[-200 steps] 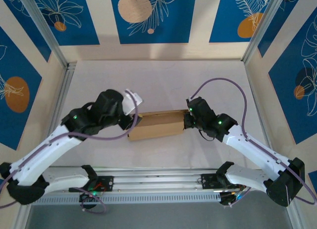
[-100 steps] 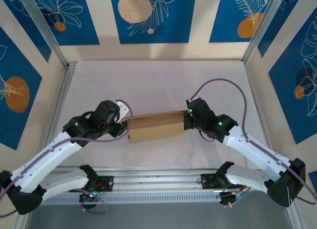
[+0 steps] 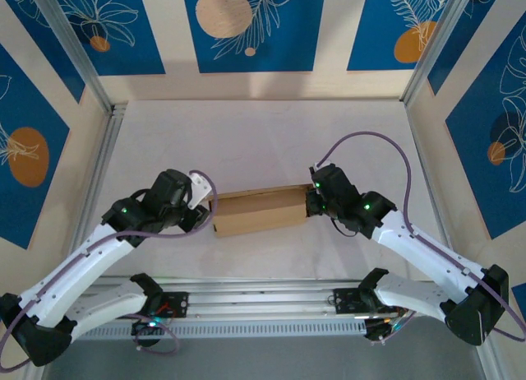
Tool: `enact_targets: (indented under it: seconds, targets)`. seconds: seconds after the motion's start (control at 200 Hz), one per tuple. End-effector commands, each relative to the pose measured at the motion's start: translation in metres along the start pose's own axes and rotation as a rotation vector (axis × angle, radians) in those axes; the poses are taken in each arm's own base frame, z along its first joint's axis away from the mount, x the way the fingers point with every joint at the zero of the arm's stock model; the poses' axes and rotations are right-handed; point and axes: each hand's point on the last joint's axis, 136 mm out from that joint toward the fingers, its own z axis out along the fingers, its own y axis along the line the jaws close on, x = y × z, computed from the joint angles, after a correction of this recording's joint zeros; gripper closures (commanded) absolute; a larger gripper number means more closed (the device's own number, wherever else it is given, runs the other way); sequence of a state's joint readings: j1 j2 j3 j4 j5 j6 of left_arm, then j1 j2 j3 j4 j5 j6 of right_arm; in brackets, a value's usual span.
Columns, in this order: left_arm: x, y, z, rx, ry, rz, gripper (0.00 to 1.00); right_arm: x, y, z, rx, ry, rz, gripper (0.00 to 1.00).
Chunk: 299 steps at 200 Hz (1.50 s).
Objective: Fold the paper box
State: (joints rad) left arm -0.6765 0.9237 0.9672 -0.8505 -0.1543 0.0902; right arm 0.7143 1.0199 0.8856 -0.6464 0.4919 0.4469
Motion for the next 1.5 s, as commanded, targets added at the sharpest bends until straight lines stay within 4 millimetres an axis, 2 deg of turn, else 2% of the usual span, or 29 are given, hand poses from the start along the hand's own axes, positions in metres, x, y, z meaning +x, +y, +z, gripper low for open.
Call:
enact_targets:
  seconds: [0.0,0.14,0.405,0.675,0.83,1.216,1.491]
  targets:
    - [0.001,-0.001,0.003,0.010,-0.009,0.022,0.59,0.024,-0.009,0.006,0.041,0.076,-0.018,1.00]
    - [0.002,-0.001,0.008,0.010,0.006,0.020,0.71,0.024,-0.010,0.006,0.042,0.071,-0.014,1.00]
    - [-0.008,-0.008,0.014,0.052,-0.008,0.005,0.76,0.025,-0.008,0.005,0.029,0.072,-0.010,1.00]
    - [-0.026,-0.019,0.015,0.124,-0.055,-0.061,0.91,0.024,-0.005,0.005,0.015,0.079,-0.013,1.00]
    - [-0.032,-0.022,0.018,0.143,-0.049,-0.102,0.96,0.023,-0.002,0.006,0.007,0.084,-0.016,1.00]
    - [-0.056,-0.021,0.006,0.178,-0.060,-0.307,0.96,0.023,0.001,0.009,0.003,0.106,-0.021,1.00]
    - [-0.063,-0.022,0.009,0.198,-0.018,-0.420,0.97,0.025,0.003,0.009,-0.002,0.121,-0.026,1.00]
